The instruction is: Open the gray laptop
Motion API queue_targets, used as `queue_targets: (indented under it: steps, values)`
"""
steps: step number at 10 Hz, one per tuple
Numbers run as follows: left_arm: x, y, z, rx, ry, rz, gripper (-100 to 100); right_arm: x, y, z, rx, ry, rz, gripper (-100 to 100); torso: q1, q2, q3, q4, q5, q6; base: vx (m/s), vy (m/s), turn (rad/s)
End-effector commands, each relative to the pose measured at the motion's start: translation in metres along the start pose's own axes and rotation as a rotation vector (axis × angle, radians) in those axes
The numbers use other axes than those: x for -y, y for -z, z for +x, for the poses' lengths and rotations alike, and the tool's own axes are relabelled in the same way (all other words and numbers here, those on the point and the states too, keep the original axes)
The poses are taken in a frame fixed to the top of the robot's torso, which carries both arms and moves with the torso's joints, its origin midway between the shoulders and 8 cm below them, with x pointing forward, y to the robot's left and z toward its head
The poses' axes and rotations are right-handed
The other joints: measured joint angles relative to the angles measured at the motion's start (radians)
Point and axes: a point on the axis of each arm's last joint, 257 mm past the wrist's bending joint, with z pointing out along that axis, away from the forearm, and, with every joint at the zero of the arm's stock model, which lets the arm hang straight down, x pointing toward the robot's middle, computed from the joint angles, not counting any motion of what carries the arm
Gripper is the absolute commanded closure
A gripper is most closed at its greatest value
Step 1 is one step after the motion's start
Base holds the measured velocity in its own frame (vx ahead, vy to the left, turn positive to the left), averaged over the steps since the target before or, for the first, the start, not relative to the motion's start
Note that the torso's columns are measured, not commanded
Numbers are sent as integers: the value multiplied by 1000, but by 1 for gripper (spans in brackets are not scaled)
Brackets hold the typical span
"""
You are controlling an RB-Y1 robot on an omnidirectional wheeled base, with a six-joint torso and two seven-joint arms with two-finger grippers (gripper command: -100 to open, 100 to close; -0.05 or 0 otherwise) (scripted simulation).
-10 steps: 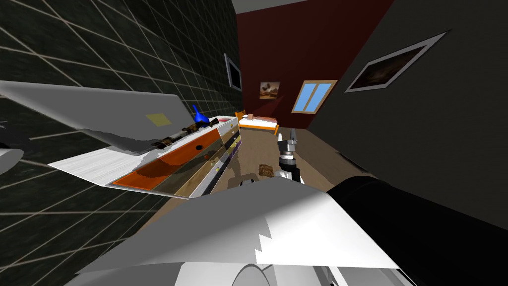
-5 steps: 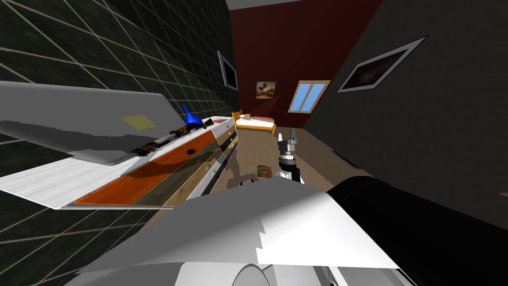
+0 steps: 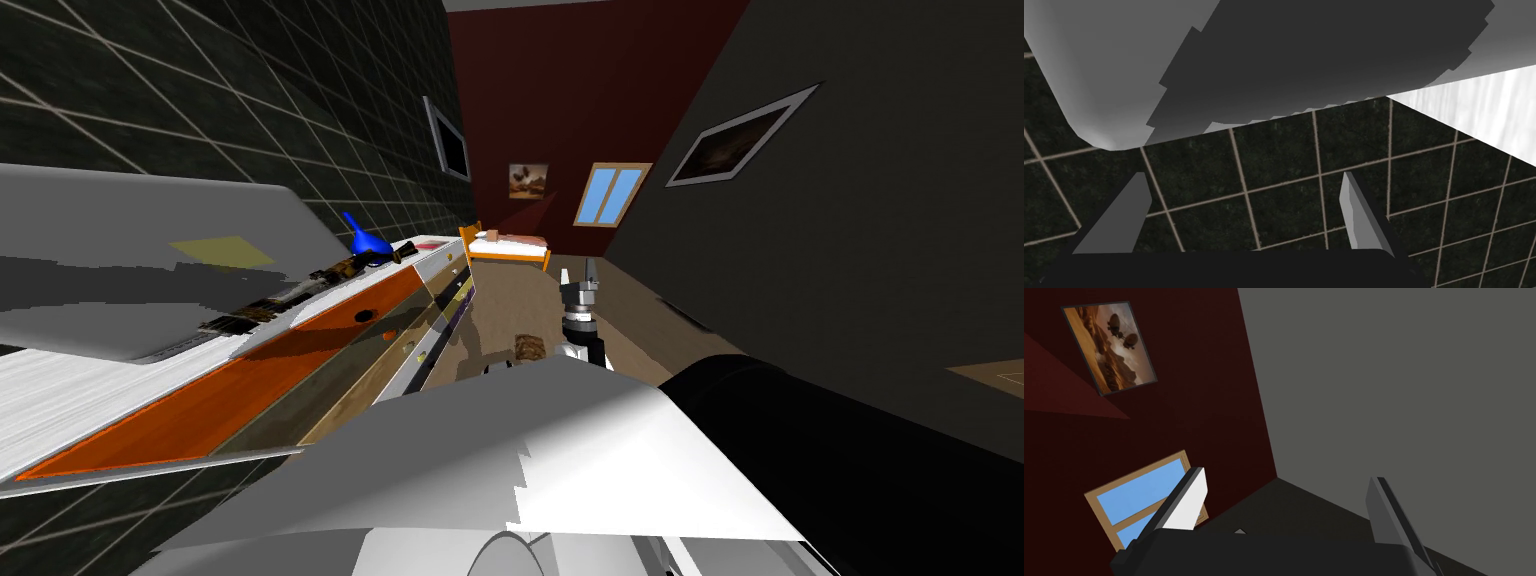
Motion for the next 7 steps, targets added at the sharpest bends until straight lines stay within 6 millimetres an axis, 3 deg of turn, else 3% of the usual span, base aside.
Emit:
queue_targets:
  steps: [1, 2, 3, 5, 7]
  values:
    - [11, 5, -30, 61, 85, -32, -100, 0, 0, 0, 0, 0, 0, 0, 0, 0, 0, 0, 0, 0, 72, -30, -110]
    - [11, 5, -30, 61, 85, -32, -100, 0, 0, 0, 0, 0, 0, 0, -1, 0, 0, 0, -1, 1, 64, -27, -65]
    - [17, 7, -49, 96, 141, -52, -100, 0, 0, 0, 0, 0, 0, 0, -1, 0, -1, 0, -1, 1, 78, -29, -132]
    - [17, 7, -49, 96, 141, -52, -100, 0, 0, 0, 0, 0, 0, 0, -2, -1, -1, -1, -1, 1, 40, -21, -24]
    - [27, 14, -81, 155, 244, -85, -100, 0, 0, 0, 0, 0, 0, 0, -1, 1, 0, 0, 0, 1, 60, -25, -141]
